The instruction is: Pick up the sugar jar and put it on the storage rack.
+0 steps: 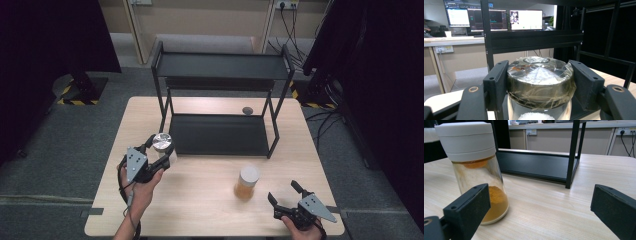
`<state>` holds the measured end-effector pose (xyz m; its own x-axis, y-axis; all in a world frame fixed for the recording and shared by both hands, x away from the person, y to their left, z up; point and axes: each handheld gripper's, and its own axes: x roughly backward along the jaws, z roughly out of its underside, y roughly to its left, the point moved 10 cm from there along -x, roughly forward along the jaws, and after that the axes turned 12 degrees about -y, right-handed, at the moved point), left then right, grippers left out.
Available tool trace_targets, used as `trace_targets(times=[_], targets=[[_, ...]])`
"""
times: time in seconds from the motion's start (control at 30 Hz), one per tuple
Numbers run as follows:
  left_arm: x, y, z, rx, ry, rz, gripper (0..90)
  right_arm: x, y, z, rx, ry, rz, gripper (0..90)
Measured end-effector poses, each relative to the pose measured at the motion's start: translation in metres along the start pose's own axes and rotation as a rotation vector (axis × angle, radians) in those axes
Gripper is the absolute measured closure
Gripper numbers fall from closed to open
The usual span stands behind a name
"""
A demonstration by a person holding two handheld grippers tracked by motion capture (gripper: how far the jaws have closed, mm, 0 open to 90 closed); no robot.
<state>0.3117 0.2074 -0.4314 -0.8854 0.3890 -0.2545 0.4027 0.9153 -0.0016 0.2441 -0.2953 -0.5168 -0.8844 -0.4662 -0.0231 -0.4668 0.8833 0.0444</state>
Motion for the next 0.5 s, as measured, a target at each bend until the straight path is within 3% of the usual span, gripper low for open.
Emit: trace_targets(times=[0.5], targets=[[-0.009, -0.002, -0.014, 0.004, -0.026, -0.002, 35.1, 0.000, 0.000, 0.000, 0.001, 0.000, 0.000, 2.9]])
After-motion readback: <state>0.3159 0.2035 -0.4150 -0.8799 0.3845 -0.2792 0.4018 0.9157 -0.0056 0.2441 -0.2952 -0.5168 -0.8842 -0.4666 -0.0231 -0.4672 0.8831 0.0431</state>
